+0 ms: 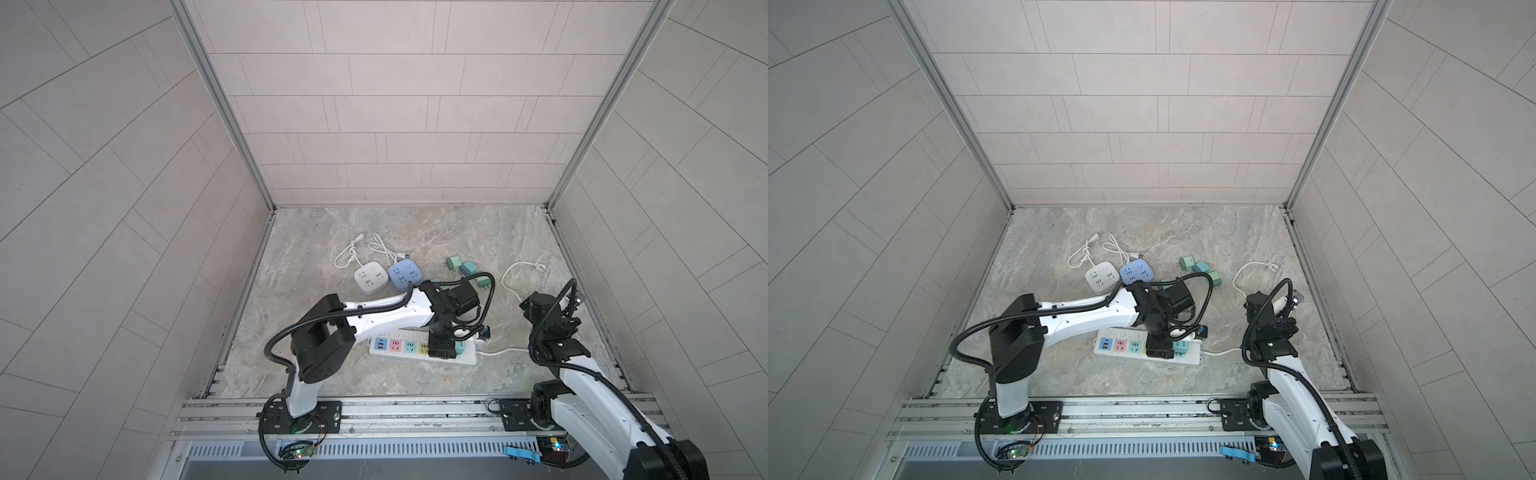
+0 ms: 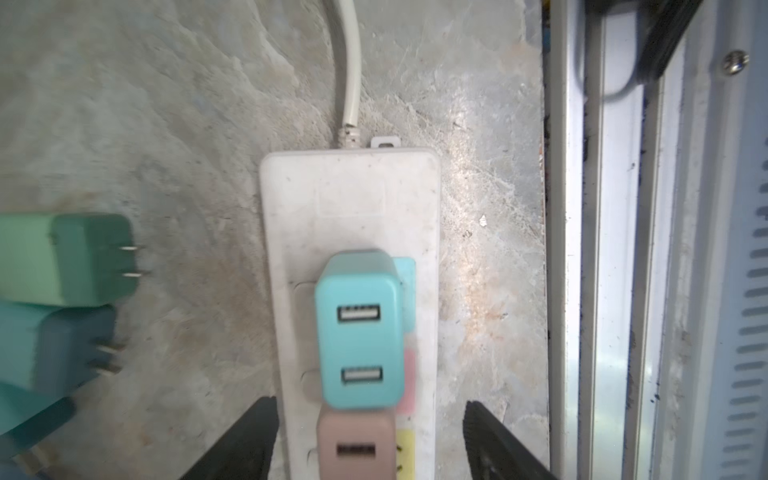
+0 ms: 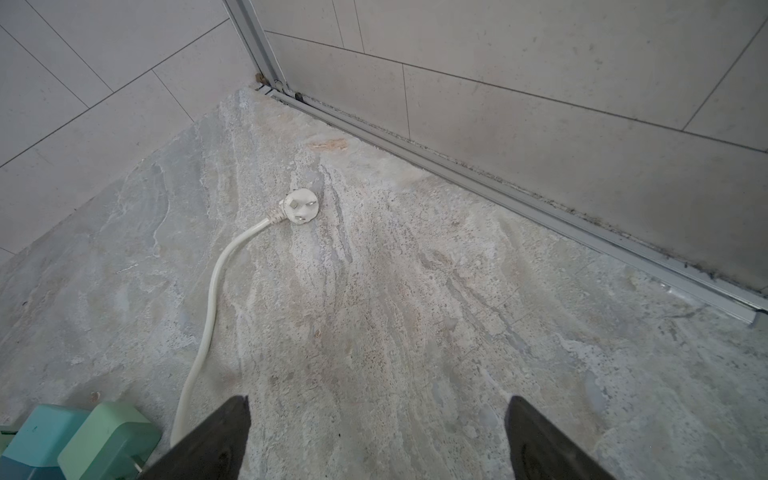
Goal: Insert the plug
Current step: 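Open and lift the left gripper while the right arm moves toward green adapters, then lower the right gripper over a light-green adapter while the left arm draws back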
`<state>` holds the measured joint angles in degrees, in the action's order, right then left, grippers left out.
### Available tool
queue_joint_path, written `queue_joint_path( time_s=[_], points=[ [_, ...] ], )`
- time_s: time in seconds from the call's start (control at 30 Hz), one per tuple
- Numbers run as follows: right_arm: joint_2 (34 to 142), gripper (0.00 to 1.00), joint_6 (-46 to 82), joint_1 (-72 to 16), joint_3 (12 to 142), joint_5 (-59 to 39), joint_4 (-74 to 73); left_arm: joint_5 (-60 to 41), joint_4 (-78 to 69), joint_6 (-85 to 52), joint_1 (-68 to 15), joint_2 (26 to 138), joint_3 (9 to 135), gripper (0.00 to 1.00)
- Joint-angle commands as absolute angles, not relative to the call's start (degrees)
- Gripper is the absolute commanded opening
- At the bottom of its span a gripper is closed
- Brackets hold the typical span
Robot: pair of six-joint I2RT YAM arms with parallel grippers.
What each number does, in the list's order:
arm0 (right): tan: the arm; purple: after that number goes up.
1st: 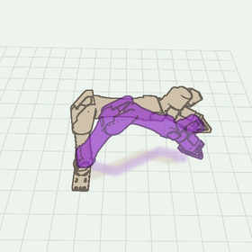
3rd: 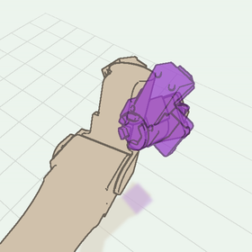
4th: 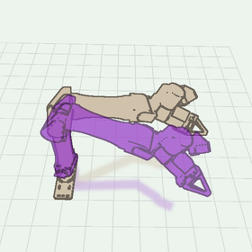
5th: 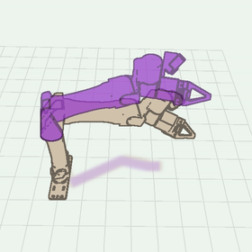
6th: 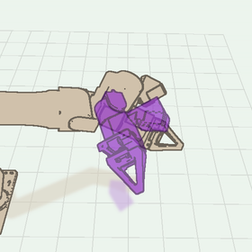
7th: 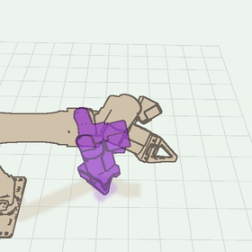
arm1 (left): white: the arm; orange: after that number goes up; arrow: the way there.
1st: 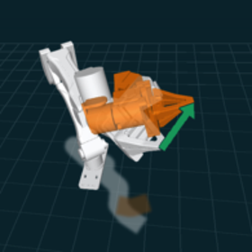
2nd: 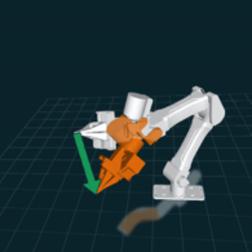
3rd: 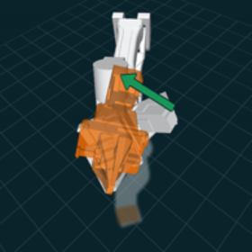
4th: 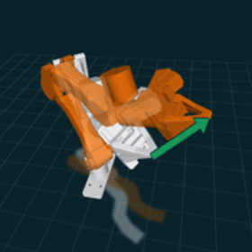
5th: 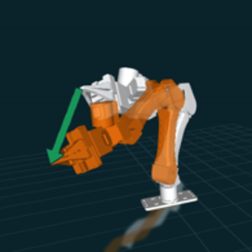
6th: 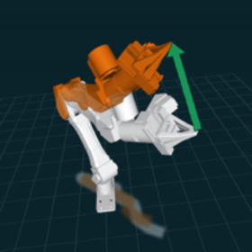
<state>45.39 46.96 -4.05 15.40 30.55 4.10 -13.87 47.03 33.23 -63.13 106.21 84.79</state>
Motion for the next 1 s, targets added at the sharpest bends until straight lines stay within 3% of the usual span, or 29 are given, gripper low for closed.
queue_joint_path(
  time_s=[0.0,0.1,0.17,0.27,0.33,0.47,0.57,0.67,0.8,0.87,0.97],
  points=[
    [46.0,0.98,47.6,-3.9,16.5,32.2,4.3,-11.3,47.3,32.7,-62.7,96.6,81.8,0.78],
    [46.7,0.97,46.8,-3.9,16.6,31.1,3.7,-8.3,40.2,26.4,-60.5,85.9,74.4,0.78],
    [47.1,0.97,45.8,-3.9,16.6,29.5,2.6,-5.2,30.6,14.4,-56.6,77.8,68.3,1.00],
    [47.4,0.97,45.4,-3.9,16.7,27.9,2.3,-1.9,18.2,-6.2,-47.1,65.7,56.6,1.00],
    [47.5,0.97,45.4,-3.9,17.0,27.3,2.7,-2.1,16.1,-11.4,-41.6,59.3,50.8,1.00],
    [48.2,0.97,44.2,-3.9,17.0,24.8,1.8,7.0,15.6,-21.6,-35.5,47.2,43.9,1.00],
    [49.4,0.97,43.7,-3.9,17.3,23.7,0.7,3.5,9.2,-24.2,-34.3,40.1,38.1,1.00],
    [52.0,0.96,43.5,-3.9,20.9,20.7,4.9,7.1,0.7,-26.2,-34.1,38.0,31.2,1.00],
    [54.2,0.95,43.9,-4.0,26.3,8.8,9.3,11.0,-21.4,-19.8,-34.1,42.3,18.9,1.00],
    [55.4,0.94,43.9,-5.0,28.3,4.6,10.2,12.2,-22.9,-19.1,-34.2,46.4,18.2,1.00],
    [59.1,0.92,42.5,-8.9,32.2,1.3,13.5,5.5,-21.6,-17.0,-34.2,52.4,20.2,0.99]
  ],
)
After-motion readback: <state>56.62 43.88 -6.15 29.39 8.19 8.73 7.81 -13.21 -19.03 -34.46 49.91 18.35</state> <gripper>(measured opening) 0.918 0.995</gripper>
